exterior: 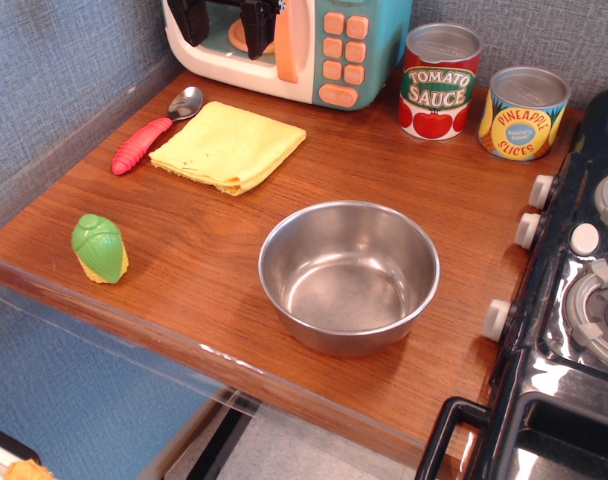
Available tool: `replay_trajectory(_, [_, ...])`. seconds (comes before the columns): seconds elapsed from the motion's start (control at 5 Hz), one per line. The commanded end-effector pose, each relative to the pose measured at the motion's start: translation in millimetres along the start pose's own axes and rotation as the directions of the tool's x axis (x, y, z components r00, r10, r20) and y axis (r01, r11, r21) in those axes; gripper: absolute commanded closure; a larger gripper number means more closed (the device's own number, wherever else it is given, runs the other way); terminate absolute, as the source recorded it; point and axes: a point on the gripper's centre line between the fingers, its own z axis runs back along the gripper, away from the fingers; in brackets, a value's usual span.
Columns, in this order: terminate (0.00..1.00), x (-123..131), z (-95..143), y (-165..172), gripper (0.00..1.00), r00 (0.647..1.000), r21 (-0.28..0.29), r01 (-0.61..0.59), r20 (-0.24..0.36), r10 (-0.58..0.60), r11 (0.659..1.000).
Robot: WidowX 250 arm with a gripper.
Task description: Move the pot to the right back of the table.
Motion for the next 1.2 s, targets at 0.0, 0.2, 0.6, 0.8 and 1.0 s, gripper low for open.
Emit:
replay_trajectory(0.0, [0.0,0,0,0,0.0,1.0,0.0,0.0,0.0,0.0,1.0])
replay_trajectory(0.2, [0.0,-14,10,-4,0.0,1.0,-0.027,0.02,-0.002,-0.02,0.999])
replay_trajectory(0.6, [0.0,-69,29,-24,0.0,0.987,-0.073,0.16,0.001,-0.16,0.984])
replay_trajectory(0.8, [0.0,-102,30,-34,0.0,0.972,-0.067,0.231,-0.022,-0.233,0.971])
replay_trajectory(1.0, [0.0,-123,18,-44,0.0,0.96,-0.048,0.273,-0.048,-0.275,0.961])
